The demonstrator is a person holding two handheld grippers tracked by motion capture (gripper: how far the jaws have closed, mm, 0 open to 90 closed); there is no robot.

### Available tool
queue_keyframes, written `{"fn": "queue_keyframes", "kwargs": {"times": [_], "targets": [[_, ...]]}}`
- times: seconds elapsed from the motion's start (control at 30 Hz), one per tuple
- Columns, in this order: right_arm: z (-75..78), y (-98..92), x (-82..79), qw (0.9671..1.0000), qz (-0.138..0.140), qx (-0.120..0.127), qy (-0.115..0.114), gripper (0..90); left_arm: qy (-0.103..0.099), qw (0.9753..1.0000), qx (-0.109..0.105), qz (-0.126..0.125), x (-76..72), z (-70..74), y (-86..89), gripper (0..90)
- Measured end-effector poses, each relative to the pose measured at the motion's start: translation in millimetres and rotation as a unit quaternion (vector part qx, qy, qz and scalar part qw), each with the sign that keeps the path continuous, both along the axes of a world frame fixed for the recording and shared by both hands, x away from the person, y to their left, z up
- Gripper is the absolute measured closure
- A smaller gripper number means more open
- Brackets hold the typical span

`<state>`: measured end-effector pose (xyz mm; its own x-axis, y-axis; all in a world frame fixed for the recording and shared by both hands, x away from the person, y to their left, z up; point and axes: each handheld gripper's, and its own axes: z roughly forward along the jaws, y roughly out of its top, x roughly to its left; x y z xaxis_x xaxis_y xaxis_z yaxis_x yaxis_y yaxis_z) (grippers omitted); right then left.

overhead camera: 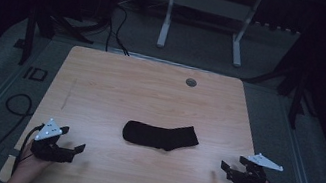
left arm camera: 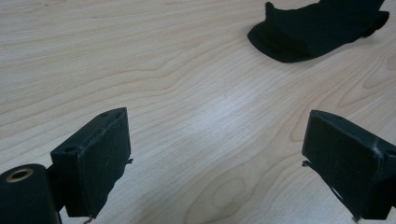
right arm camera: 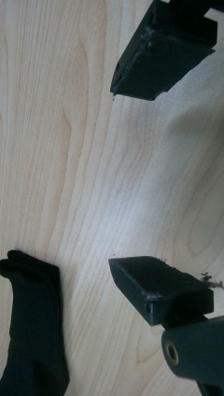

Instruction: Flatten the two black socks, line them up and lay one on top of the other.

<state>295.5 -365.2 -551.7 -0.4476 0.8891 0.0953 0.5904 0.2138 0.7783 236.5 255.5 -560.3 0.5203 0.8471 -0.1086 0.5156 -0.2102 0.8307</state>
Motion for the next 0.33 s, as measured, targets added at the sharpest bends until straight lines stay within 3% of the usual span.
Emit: {"fn": "queue_keyframes", "kwargs": {"times": [0.33], "targets": [[0.0, -9.9, -2.7, 0.9997, -0.023, 0.008, -0.004, 13.5, -0.010, 0.9997, -0.021, 0.003, -3.9, -2.1, 3.3, 8.4]]}}
